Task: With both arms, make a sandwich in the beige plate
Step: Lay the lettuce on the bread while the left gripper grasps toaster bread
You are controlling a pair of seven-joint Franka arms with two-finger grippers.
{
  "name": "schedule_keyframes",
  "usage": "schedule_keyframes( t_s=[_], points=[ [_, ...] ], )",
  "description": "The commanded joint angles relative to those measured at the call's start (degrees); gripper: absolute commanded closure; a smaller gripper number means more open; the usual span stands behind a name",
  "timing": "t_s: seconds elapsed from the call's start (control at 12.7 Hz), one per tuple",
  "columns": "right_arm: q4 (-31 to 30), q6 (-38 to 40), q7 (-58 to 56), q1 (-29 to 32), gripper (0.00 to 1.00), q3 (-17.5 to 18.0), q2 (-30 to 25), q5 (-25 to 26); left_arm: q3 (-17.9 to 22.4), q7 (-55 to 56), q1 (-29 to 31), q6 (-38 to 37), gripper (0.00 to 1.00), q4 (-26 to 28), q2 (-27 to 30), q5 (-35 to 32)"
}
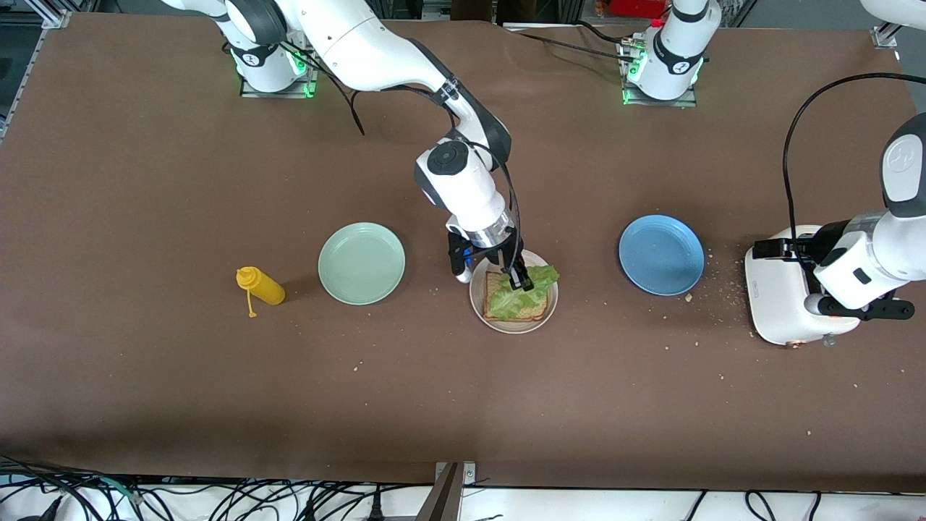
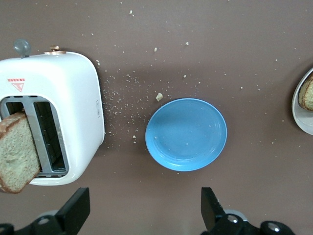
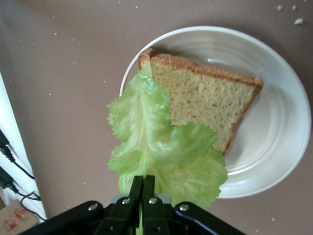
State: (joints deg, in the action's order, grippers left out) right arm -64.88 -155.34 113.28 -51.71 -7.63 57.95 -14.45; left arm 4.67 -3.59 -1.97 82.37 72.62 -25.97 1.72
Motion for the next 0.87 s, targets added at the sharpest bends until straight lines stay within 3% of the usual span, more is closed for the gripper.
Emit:
schedule_keyframes(
  t_s=[0.0,0.47,0.55,0.63,0.79],
  points=[
    [2.1,0.7,1.1,0.8,1.00,0.2,2.0,2.4,-0.2,-1.5,3.0,-0.3,0.01,0.5,0.5,-2.4],
    [2.1,4.5,1.1,0.8,1.00,0.1,2.1,2.6,-0.2,-14.9,14.3,5.6,0.02,1.9,-2.3,-2.4],
    [2.1,4.5,1.1,0.8,0.68,0.1,2.1,2.9,-0.3,-16.6,15.3,7.7,0.05,4.4,-1.6,-2.3],
    [2.1,4.5,1.2,0.7,0.44,0.1,2.0,3.0,-0.3,-17.3,16.2,10.2,0.05,6.7,-0.8,-2.3],
    [2.2,4.5,1.5,0.6,0.36,0.1,2.0,3.0,-0.3,-17.8,17.0,14.6,0.07,10.9,0.0,-2.3]
  ],
)
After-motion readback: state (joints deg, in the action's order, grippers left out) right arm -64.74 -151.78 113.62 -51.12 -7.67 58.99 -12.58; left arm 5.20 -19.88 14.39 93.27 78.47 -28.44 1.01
